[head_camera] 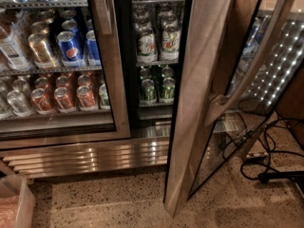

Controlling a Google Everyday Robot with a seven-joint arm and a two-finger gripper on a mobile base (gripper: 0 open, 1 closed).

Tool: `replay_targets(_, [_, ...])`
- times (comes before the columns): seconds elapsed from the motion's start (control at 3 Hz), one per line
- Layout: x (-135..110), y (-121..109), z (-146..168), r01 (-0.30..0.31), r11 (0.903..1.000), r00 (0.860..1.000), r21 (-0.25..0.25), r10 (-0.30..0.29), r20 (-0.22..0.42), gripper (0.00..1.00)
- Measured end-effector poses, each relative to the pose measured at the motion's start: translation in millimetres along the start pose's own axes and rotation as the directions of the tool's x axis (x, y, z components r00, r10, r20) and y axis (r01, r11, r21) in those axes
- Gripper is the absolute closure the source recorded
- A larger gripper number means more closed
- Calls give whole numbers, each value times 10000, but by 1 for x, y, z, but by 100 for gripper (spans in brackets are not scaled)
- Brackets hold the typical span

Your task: Open right fridge door

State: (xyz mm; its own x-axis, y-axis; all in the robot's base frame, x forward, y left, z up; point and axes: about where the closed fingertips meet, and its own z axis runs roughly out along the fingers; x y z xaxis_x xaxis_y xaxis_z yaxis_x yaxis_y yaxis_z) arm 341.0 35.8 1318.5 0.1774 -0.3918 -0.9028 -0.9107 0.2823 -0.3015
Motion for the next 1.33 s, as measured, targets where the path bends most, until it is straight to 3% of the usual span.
replay_targets(1.33, [0,0,0,0,10000,10000,0,0,0,90])
